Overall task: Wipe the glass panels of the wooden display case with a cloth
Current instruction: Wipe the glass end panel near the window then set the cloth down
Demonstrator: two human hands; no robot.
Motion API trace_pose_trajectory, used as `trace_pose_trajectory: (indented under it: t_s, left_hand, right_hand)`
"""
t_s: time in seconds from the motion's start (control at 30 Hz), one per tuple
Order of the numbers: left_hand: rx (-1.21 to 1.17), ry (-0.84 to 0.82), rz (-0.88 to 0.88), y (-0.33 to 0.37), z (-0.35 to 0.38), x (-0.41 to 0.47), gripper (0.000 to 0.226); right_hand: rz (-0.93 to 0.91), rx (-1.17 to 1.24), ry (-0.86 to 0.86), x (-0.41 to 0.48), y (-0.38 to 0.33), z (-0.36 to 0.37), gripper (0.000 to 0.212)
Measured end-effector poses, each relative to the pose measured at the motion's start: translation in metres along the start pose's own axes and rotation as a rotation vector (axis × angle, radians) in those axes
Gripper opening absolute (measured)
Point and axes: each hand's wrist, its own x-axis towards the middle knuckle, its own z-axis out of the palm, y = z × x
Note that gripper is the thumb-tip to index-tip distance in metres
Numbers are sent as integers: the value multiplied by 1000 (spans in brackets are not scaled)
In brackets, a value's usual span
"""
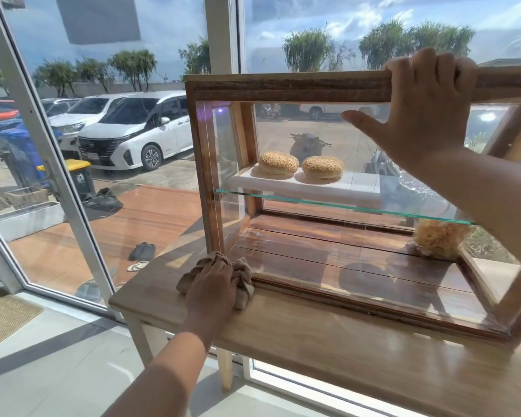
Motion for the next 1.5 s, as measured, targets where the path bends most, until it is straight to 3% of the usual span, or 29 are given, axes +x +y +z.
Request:
trace_pose_trajectory:
  t_s: [0.13,0.23,0.37,0.47,0.6,0.7,0.83,1.03,1.17,1.37,1.5]
  left_hand:
    - [-24,38,98,18,4,-7,20]
    - [-48,78,272,28,11,-12,14]
    - [-98,87,456,60,23,-14,25]
    - [-97,117,421,84,30,-19,22]
    - [-35,81,500,117,40,-29,13]
    - [-4,102,475,125,39,-28,19]
    - [65,133,489,100,29,-21,22]
    - [223,155,250,8,5,2,22]
    - [127,86,142,6,8,3,17]
    - [-39,75,488,104,25,-21,26]
    - [-62,59,472,117,34,-22,22]
  right_hand:
    - [84,-16,-12,3,-10,1,84]
    - [137,-43,-57,8,-15,-3,88]
    - [145,-62,-80,10,-16,-6,90]
    - [130,-58,-53,8,-14,-3,88]
    - [115,-40,-29,6,-13,-1,89]
    - [103,-42,-21,6,-11,-1,89]
    - [90,-52,-24,6,-10,0,90]
    - [88,-34,-22,7,-9,1,89]
    - [89,-34,-16,5,-9,3,89]
    - [89,-39,-10,5,-8,3,87]
    - [81,-40,-8,6,-7,4,87]
